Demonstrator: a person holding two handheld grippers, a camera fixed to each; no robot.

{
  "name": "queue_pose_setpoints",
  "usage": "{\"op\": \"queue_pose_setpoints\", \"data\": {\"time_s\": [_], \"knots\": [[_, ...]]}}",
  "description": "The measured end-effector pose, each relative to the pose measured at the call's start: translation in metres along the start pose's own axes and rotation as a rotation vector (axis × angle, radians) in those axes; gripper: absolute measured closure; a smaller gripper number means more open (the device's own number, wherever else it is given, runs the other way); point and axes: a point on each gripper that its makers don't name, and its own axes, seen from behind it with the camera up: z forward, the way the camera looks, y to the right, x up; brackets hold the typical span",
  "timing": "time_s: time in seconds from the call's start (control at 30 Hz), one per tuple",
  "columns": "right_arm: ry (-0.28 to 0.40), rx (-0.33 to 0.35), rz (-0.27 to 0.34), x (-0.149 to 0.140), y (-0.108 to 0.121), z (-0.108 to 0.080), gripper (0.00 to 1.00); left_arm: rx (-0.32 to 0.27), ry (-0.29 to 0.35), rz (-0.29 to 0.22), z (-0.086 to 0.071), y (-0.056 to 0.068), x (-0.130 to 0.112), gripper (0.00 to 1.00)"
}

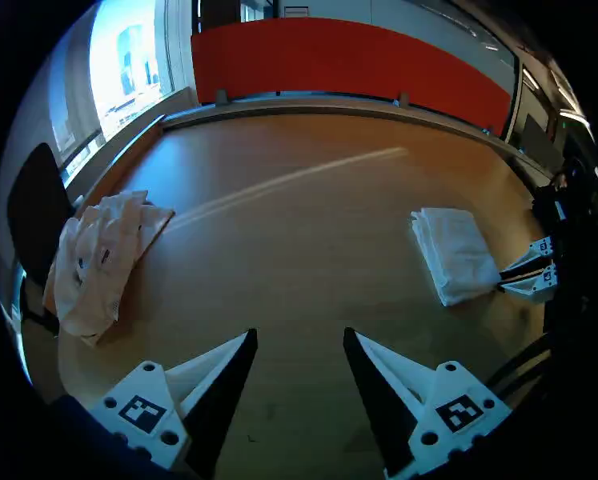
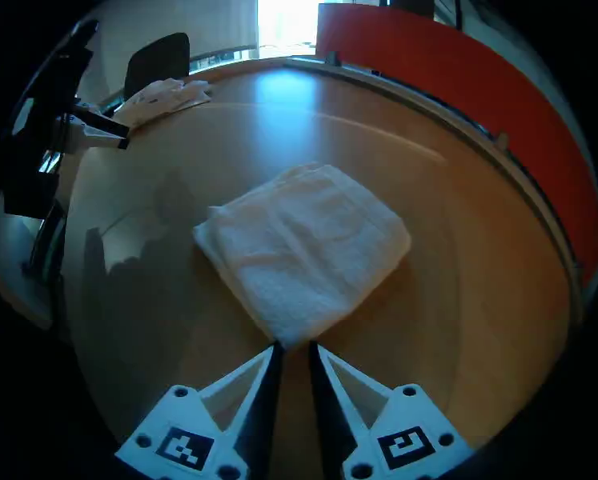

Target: Fold towel

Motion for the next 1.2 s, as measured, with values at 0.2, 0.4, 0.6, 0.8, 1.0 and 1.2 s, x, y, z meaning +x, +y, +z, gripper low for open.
{"op": "queue_pose_setpoints", "data": {"time_s": [0.2,0.4,0.6,0.8,1.0,1.2], "knots": [[0.002,-0.006,0.002,0.001,0.005,-0.001,0.89,-0.001,0.000,0.002,-0.001,0.000,0.000,0.21],[0.010,-0.019,-0.010,0.001,0.011,-0.002,0.89,-0.001,0.000,0.002,-0.001,-0.002,-0.001,0.21],[0.027,-0.021,-0.017,0.007,0.011,-0.002,0.89,-0.004,0.001,0.003,-0.001,-0.002,-0.001,0.21],[0.056,-0.027,-0.013,0.021,0.013,-0.008,0.90,-0.008,0.001,0.007,0.000,-0.002,0.000,0.21],[0.112,-0.028,-0.003,0.050,0.015,-0.021,0.90,-0.013,0.008,0.009,0.000,0.000,0.004,0.21],[0.167,-0.042,-0.023,0.083,0.019,-0.039,0.90,-0.017,0.022,0.014,0.000,0.001,0.011,0.21]]}}
